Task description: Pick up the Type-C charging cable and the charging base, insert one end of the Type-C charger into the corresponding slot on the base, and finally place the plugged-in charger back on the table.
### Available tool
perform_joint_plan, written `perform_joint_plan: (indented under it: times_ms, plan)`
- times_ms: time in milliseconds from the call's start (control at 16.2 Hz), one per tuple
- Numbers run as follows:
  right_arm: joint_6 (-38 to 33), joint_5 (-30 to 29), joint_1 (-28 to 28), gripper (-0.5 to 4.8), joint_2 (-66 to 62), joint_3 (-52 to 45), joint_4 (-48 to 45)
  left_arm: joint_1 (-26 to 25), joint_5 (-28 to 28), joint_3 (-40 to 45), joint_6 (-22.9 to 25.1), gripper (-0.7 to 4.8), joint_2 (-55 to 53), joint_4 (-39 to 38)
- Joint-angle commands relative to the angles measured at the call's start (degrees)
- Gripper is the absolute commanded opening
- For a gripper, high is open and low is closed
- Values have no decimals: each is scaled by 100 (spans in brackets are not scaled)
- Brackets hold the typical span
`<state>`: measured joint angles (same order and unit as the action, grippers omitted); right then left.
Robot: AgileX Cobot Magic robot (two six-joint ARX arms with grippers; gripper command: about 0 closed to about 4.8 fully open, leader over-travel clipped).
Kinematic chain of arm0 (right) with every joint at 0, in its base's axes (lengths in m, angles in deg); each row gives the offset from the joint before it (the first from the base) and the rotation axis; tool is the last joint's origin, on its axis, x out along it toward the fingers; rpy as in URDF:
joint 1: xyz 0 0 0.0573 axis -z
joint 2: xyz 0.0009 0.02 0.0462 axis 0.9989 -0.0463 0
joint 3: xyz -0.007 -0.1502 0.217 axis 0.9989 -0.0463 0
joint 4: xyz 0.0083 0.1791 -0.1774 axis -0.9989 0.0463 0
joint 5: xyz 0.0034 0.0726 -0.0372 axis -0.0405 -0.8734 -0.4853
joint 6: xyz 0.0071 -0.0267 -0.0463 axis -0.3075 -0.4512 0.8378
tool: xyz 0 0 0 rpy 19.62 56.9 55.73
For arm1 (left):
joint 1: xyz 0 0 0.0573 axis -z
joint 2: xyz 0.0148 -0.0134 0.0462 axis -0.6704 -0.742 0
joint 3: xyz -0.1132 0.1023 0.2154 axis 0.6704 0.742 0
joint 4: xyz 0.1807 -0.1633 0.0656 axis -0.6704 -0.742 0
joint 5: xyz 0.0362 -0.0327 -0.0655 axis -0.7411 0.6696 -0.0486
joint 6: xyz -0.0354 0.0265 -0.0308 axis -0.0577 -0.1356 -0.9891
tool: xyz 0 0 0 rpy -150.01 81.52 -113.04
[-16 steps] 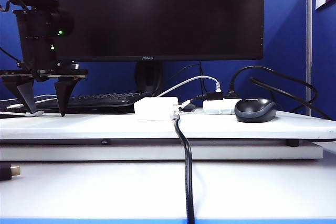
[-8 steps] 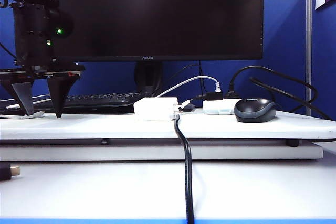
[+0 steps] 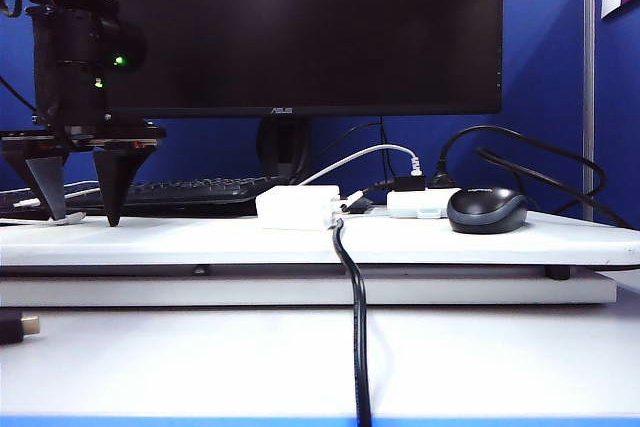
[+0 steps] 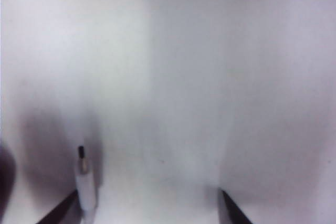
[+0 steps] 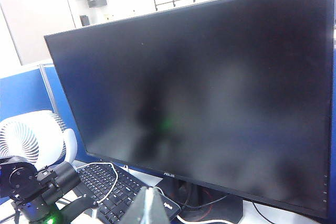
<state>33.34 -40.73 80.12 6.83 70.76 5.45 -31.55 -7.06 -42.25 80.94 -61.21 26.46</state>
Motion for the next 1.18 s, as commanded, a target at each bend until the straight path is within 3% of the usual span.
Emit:
perform_joint_plan:
  times_ms: [62,309,866,1175]
  plan:
    - [-20,-24,-4,-1,13,33,-90,15,267,142,157,335,-195,160]
    - [-20,-24,-4,-1,11,31,-87,15,-245,-59,588,335,-188,87]
    - [-17,-24,-2,-1,2,31,-50,15,-66,-391,737,335,-61,-511]
    - [-17,-24,-2,-1,-24,31,-50,15,-72,-391,752,335,164,-424]
